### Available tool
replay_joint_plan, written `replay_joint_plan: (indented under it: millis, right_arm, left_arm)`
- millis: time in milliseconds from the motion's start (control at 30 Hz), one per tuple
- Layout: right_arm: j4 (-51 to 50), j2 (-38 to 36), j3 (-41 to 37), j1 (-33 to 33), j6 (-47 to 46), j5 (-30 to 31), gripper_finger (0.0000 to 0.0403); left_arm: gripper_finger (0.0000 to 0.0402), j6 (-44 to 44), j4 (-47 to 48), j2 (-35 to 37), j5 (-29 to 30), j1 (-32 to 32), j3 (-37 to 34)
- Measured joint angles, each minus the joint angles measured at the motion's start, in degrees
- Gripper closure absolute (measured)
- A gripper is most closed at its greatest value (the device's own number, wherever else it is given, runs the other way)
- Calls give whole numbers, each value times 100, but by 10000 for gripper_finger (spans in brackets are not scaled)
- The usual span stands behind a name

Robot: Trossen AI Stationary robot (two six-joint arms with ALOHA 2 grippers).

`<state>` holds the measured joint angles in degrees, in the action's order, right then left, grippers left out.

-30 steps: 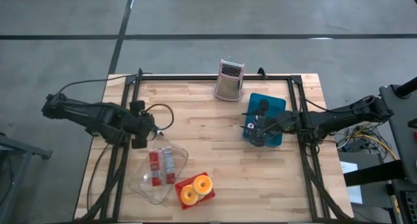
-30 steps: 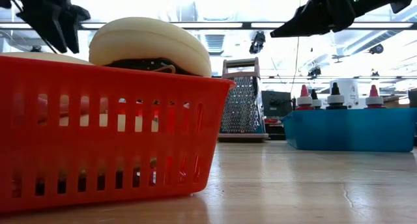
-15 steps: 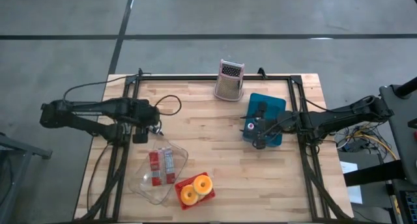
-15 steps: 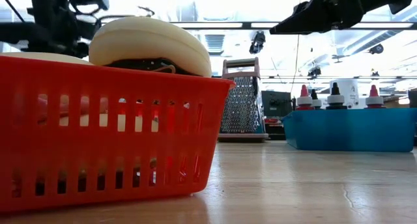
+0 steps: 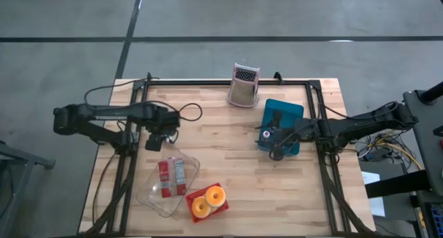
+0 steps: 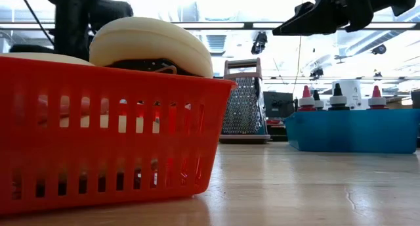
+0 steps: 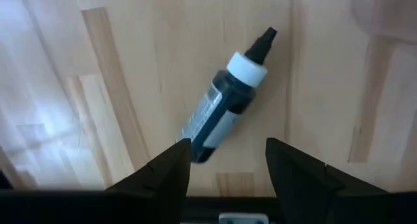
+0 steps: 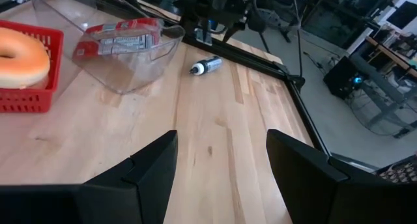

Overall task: Pick & Place Food Item
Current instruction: Put the black food coloring bottle into the blue bin

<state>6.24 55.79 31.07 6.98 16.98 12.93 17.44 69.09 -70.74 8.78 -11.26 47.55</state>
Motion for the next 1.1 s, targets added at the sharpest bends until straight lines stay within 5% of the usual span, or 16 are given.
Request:
replay_joint_plan:
  millis: [333,700,1100]
  right_arm:
    - [2,-6,-168,0,64,-164,172]
    - [-2,-68,-240,0,93,-164,172]
    - [0,-68,-240,0,104,-162,172]
  left_arm:
    - [200,612,-186,-748,-30,-562,0]
    - [199,885,-215,-811,-651,-715,-36]
    - [199,1023,-762,-811,-119,-717,-665]
